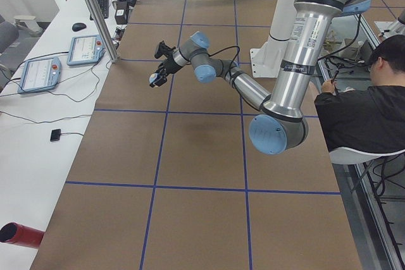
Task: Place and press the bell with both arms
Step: 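Carry the bell with the left gripper toward the grid center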
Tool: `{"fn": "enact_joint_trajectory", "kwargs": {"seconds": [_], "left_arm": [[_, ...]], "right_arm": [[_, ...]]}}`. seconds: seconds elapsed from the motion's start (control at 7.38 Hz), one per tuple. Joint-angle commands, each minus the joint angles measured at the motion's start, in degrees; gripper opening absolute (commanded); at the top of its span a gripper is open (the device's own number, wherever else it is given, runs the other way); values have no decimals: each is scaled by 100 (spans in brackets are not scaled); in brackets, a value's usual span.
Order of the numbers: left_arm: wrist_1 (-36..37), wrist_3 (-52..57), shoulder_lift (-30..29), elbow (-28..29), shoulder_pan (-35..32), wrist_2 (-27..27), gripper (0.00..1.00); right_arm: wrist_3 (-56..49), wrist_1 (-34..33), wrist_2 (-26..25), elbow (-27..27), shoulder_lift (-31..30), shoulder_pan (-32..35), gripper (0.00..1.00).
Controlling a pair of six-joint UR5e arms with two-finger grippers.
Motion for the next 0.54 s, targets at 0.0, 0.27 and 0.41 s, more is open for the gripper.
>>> {"fn": "enact_joint_trajectory", "kwargs": {"seconds": [0.0, 0.27, 0.41], "left_arm": [[-954, 47, -669, 791, 488, 44, 0], [-1445, 47, -1241, 1397, 892, 586, 0], [-1517, 47, -1382, 1513, 1190, 1068, 0]], "right_arm": [[3, 0, 7, 10, 14, 0, 100], [3, -9, 16, 10, 14, -8, 100], [3, 0, 25, 19, 14, -9, 100]]}}
